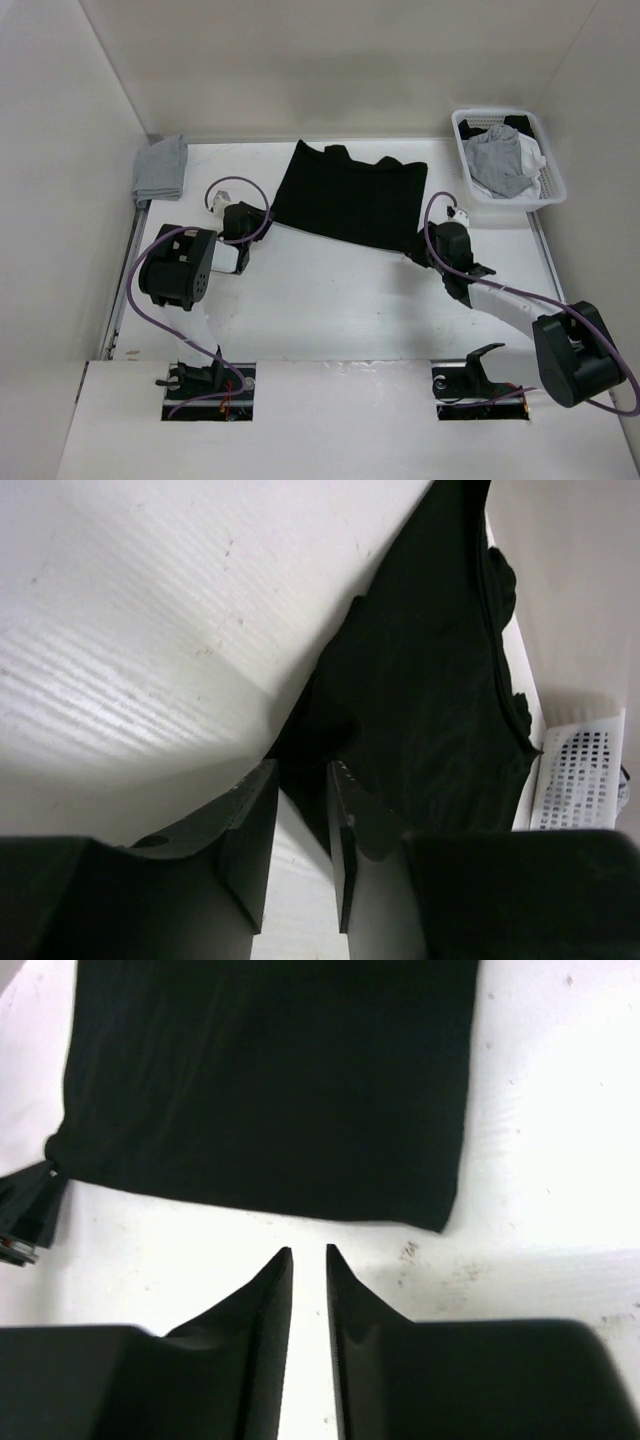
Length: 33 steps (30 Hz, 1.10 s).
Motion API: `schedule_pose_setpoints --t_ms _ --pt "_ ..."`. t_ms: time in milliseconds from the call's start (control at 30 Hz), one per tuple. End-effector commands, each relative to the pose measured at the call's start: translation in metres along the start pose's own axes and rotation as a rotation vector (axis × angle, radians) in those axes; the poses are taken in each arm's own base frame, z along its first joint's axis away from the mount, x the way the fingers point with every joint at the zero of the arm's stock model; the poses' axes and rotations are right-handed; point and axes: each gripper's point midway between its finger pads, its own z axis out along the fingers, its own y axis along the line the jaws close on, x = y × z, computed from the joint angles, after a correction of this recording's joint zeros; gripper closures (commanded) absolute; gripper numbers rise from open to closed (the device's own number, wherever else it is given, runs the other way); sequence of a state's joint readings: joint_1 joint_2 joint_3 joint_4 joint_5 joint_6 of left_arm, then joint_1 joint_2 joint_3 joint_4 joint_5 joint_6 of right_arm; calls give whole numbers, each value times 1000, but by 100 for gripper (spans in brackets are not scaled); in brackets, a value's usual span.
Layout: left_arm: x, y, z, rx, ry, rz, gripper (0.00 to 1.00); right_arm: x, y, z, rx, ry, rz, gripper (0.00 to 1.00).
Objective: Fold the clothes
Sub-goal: Fold the tank top
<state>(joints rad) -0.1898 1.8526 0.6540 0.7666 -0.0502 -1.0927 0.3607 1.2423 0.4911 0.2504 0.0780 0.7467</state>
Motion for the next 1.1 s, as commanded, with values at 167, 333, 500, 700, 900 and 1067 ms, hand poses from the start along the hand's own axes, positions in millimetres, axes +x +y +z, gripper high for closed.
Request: schedule_pose_setpoints --t_ms 167,333,500,700,900,1067 --pt "-15 -14 12 24 -43 -16 92 3 -22 2 53 -34 73 63" --pt "-19 -13 5 10 -53 -9 97 8 -42 7 126 -3 97 59" --pt "-17 -9 2 3 -46 -18 99 4 -41 14 139 3 138 53" --pt "-16 -1 -3 -13 -48 -29 100 7 -42 29 151 22 247 57" --pt "-22 43 -24 -108 -71 -70 100 1 -42 35 161 -23 310 57" --pt "-34 54 -52 -118 -106 -91 100 10 -36 36 137 11 302 57"
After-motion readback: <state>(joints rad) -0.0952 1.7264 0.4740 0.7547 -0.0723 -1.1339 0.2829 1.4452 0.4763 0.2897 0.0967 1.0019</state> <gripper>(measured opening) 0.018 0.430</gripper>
